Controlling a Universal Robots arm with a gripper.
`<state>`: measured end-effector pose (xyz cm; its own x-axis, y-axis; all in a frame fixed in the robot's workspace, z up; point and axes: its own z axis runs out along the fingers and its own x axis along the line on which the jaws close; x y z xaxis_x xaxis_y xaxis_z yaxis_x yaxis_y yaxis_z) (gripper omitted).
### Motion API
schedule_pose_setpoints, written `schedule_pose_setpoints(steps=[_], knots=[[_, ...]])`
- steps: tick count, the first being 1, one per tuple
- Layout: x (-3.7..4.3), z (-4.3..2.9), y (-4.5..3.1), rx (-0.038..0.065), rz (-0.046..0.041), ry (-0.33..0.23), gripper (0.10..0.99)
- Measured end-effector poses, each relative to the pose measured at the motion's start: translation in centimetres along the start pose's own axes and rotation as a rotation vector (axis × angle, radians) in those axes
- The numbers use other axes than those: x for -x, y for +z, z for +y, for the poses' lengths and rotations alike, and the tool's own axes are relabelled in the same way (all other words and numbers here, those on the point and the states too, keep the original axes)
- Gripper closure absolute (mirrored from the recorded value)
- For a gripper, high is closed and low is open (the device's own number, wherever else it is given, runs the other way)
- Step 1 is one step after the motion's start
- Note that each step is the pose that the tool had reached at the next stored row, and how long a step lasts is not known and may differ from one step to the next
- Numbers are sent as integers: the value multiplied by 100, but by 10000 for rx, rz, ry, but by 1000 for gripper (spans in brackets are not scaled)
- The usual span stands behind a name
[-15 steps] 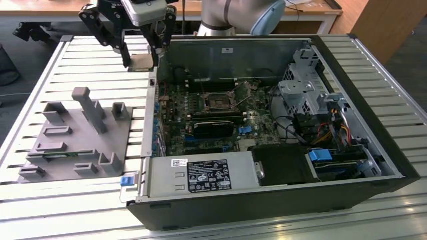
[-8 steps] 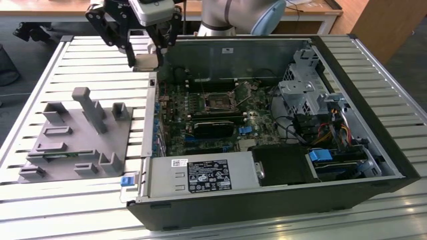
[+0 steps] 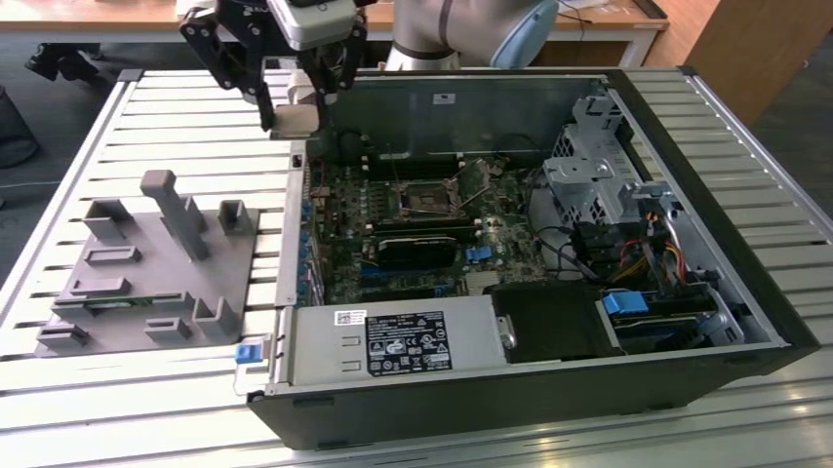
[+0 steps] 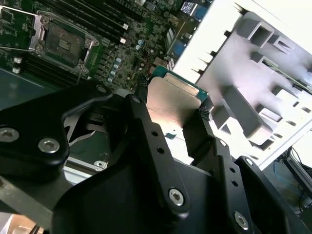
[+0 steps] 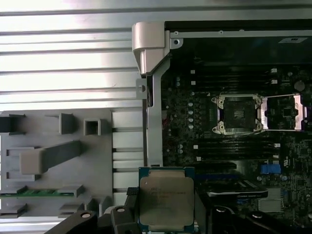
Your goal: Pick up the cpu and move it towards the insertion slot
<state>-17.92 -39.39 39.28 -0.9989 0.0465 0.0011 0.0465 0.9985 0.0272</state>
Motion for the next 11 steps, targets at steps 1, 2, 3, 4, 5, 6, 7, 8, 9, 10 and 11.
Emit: schedule_pose_setpoints(steps=[1, 2, 3, 4, 5, 6, 7, 8, 9, 10, 11], knots=[[11, 1, 0, 0, 0, 0, 549], [21, 2, 0, 0, 0, 0, 549], [33, 3, 0, 0, 0, 0, 549], [43, 5, 0, 0, 1, 0, 549], [53, 6, 0, 0, 1, 0, 549], [63, 7, 0, 0, 0, 0, 549], [73, 9, 0, 0, 0, 0, 549], [83, 10, 0, 0, 1, 0, 549], [93, 12, 0, -1, 1, -1, 549], [103, 13, 0, 0, 0, -1, 549], [114, 14, 0, 0, 0, -1, 549]])
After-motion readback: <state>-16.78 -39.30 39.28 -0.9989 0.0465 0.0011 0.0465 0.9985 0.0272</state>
